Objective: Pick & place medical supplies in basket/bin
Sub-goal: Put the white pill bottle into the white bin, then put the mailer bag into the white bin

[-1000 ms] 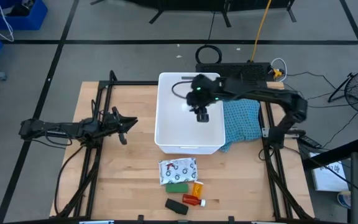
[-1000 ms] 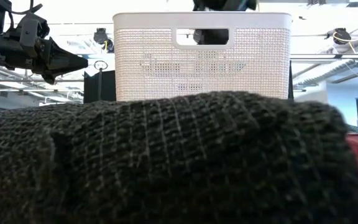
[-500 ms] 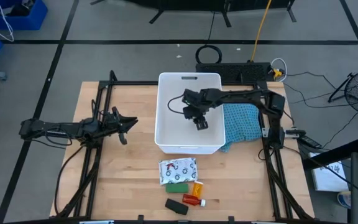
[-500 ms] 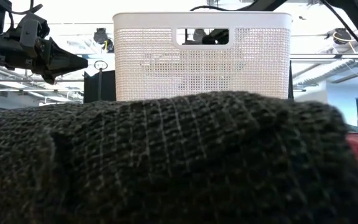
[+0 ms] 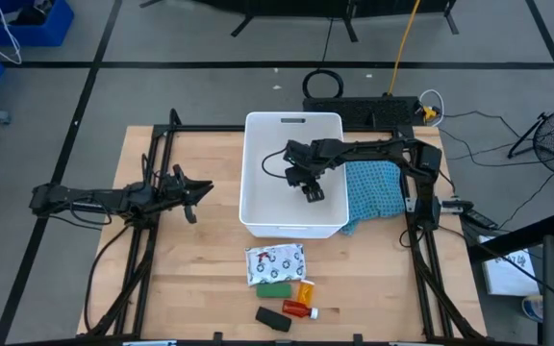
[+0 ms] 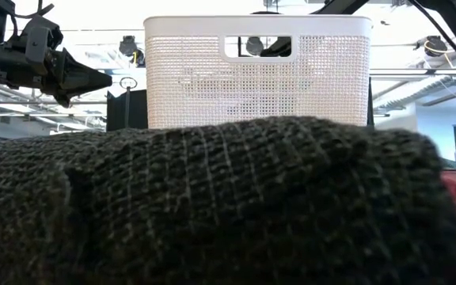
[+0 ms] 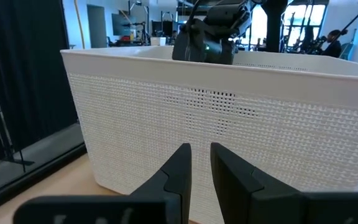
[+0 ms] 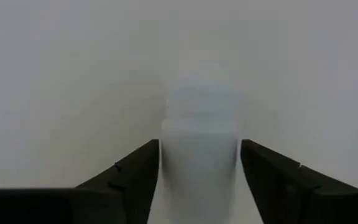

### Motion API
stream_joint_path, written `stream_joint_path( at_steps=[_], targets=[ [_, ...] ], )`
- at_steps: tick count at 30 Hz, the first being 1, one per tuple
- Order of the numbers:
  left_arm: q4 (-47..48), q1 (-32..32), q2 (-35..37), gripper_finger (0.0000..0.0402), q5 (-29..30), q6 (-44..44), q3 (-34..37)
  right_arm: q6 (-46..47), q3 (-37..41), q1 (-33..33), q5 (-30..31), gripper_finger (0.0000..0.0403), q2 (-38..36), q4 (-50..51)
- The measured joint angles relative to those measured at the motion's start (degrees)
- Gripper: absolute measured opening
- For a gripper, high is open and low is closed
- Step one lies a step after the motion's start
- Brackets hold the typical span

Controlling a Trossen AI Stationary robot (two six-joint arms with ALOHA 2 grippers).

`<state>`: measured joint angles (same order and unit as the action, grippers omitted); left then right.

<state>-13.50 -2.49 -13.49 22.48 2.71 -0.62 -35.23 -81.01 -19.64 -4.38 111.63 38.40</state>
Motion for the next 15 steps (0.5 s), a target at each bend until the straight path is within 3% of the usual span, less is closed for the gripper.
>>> stream_joint_path(
  at_steps=[3, 9, 15],
  targets=[
    [0.0, 0.0, 0.0, 0.0063, 0.0, -0.1, 0.0, 0.0, 0.0, 0.0, 0.3, 0.0249, -0.2, 0.0],
    [0.0, 0.0, 0.0, 0.0063, 0.0, 0.0, 0.0, 2.9, 0.0, 0.2, 10.8, 0.0276, -3.0, 0.2],
    [0.1, 0.0, 0.0, 0.0063, 0.0, -0.3, 0.0, 6.9, 0.0, 1.1, 10.3, 0.0274, -12.7, 0.3]
  ],
)
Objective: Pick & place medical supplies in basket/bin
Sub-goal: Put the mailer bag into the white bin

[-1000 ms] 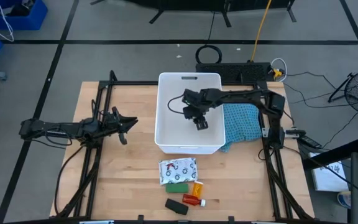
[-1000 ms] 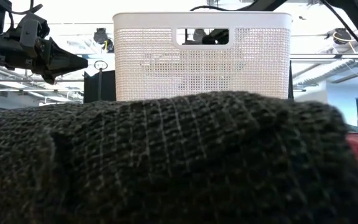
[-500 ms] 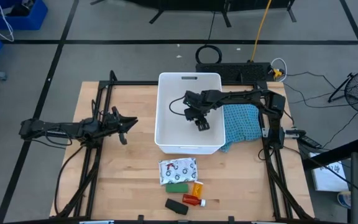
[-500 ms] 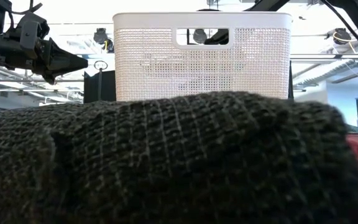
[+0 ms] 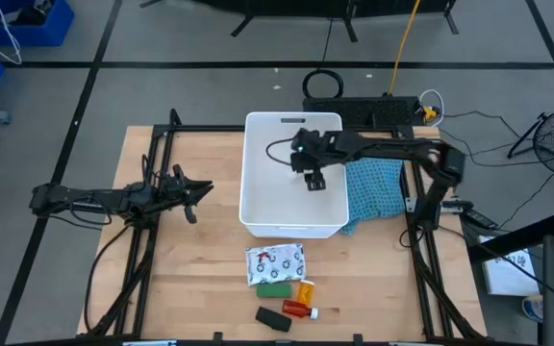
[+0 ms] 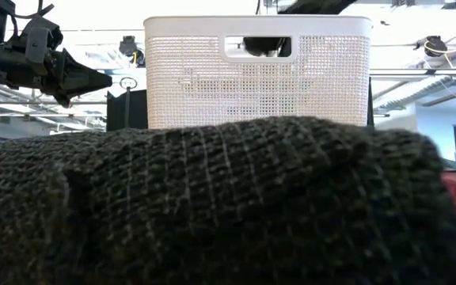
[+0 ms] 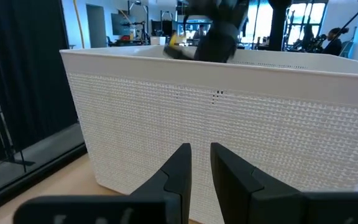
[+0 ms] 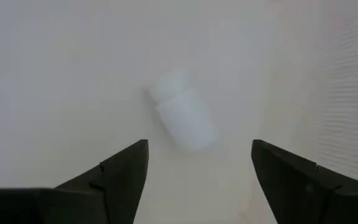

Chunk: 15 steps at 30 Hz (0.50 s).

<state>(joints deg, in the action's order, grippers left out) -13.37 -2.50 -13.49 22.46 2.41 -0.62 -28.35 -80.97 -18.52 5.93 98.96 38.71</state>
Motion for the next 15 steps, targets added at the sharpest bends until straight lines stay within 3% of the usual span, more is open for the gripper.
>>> stream_joint_path(
  at_steps=[3, 7, 15],
  targets=[
    [0.0, 0.0, 0.0, 0.0063, 0.0, -0.3, 0.0, 4.4, 0.0, 1.7, -1.5, 0.0261, -6.9, 0.1],
    [0.0, 0.0, 0.0, 0.0063, 0.0, 0.5, 0.0, 9.6, 0.0, 4.3, -9.0, 0.0221, -17.1, 0.7],
    [-0.2, 0.0, 0.0, 0.0063, 0.0, 1.8, 0.0, 17.2, 1.6, 11.9, -14.7, 0.0054, -36.1, 1.9]
  ],
)
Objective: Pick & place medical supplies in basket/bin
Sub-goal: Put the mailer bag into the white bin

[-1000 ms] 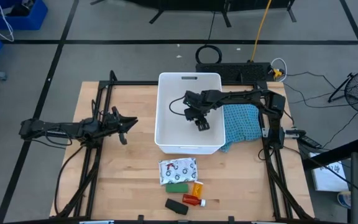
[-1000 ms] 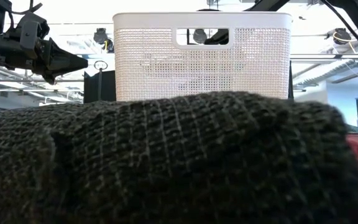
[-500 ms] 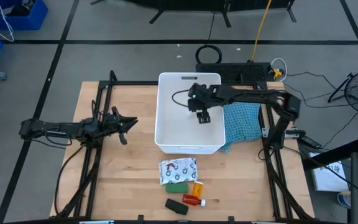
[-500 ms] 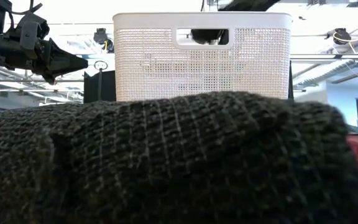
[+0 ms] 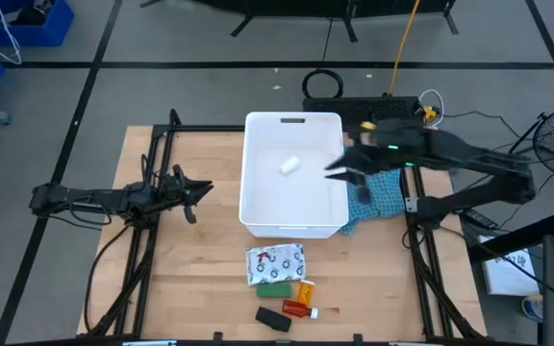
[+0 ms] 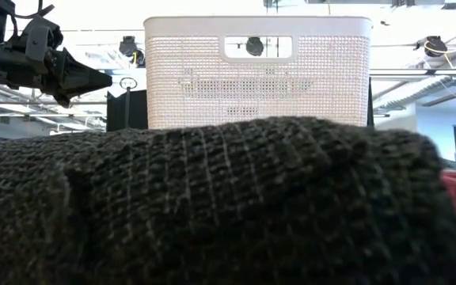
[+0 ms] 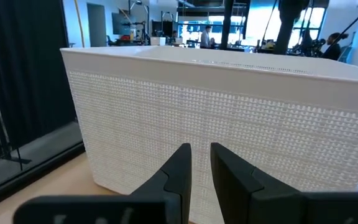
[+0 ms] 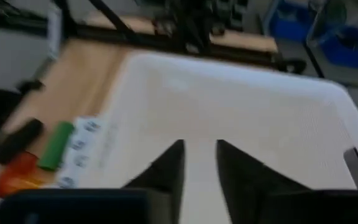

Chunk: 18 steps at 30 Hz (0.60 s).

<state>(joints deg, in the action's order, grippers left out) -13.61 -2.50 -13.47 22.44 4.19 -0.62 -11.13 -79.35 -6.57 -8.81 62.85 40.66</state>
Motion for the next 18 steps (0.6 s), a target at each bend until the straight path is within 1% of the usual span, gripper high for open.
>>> stream_joint_path(
  at_steps=[1, 2, 3, 8, 12, 15, 18],
  targets=[
    [0.0, 0.0, 0.0, 0.0063, 0.0, 0.6, 0.0, 0.4, 1.5, 1.5, -0.5, 0.003, -2.5, -0.6],
    [-0.1, 0.0, 0.0, 0.0063, 0.0, 1.2, 0.0, 1.0, 3.7, 3.0, -0.5, 0.0015, -5.2, -2.0],
    [-0.2, 0.0, 0.0, 0.0063, -0.1, 2.0, 0.0, 2.0, 6.5, 4.6, -0.3, 0.0009, -7.9, -4.1],
    [-0.2, 0.0, 0.0, 0.0063, -1.3, 4.0, 0.0, 7.4, 24.8, 11.2, 1.3, 0.0009, -20.9, -18.8],
    [-0.1, 0.0, 0.0, 0.0063, -3.9, 4.0, 0.0, 9.6, 40.3, 15.3, 3.4, 0.0003, -29.9, -28.4],
    [0.0, 0.0, 0.0, 0.0063, -7.4, 4.1, 0.0, 10.7, 48.4, 15.7, 6.3, 0.0001, -35.7, -31.8],
    [0.0, 0.0, 0.0, 0.0063, -10.4, 3.3, 0.0, 12.0, 53.6, 15.6, 6.1, 0.0001, -41.1, -34.6]
  ],
)
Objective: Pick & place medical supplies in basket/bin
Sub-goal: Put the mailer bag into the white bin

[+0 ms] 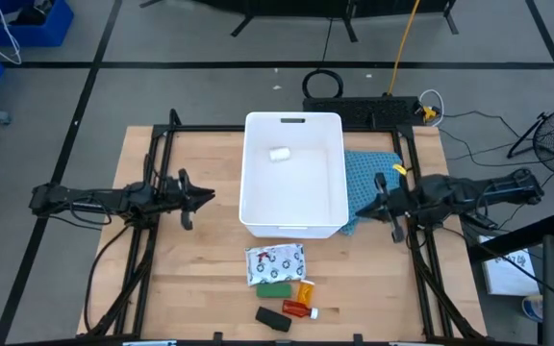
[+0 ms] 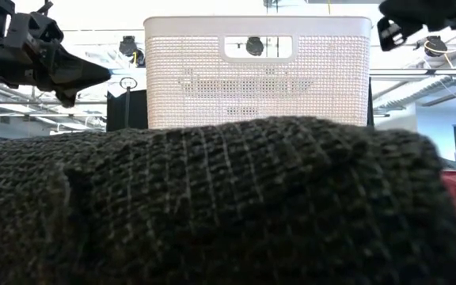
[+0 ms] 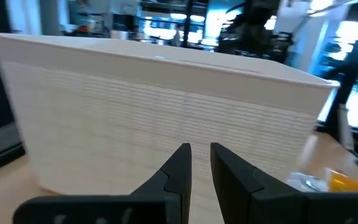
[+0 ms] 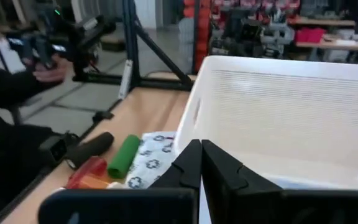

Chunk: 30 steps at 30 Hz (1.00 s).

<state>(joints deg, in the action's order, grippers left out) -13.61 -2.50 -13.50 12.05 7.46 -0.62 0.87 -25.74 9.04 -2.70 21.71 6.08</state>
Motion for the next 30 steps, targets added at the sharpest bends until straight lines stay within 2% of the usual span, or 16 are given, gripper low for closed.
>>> stream_joint_path(
  at_steps=[6, 11, 15, 18, 20, 24, 27, 30],
  targets=[
    [0.3, 0.0, 0.0, 0.0063, 0.3, -1.0, 0.0, -1.2, 9.3, 0.0, 1.5, 0.0001, -6.6, -11.8],
    [3.5, -0.7, 0.0, 0.0063, -5.0, -3.0, 0.0, -3.6, 15.8, 0.0, 3.2, 0.0001, -7.5, -18.9],
    [1.6, -3.5, 0.0, 0.0063, -6.9, -3.4, 0.0, -5.5, 19.6, -0.1, 7.0, 0.0001, -7.5, -24.4],
    [-2.6, -7.6, -0.6, 0.0063, -6.6, -5.6, -0.1, -7.8, 20.5, -0.1, 7.2, 0.0001, -7.5, -24.8],
    [-3.1, -10.9, -1.9, 0.0063, -4.8, -7.9, -1.1, -9.2, 20.5, 0.0, 7.1, 0.0001, -7.5, -25.0],
    [-2.2, -17.4, -6.3, 0.0063, 3.6, -11.4, -7.7, -10.5, 20.5, 0.0, 7.1, 0.0001, -7.5, -25.1],
    [1.6, -22.6, -13.1, 0.0063, 9.3, -14.0, -14.9, -10.6, 20.5, 0.0, 7.1, 0.0001, -7.5, -25.1],
    [6.5, -28.1, -22.4, 0.0063, 18.7, -16.2, -22.8, -10.6, 20.5, 0.0, 7.1, 0.0001, -7.5, -25.1]
  ],
)
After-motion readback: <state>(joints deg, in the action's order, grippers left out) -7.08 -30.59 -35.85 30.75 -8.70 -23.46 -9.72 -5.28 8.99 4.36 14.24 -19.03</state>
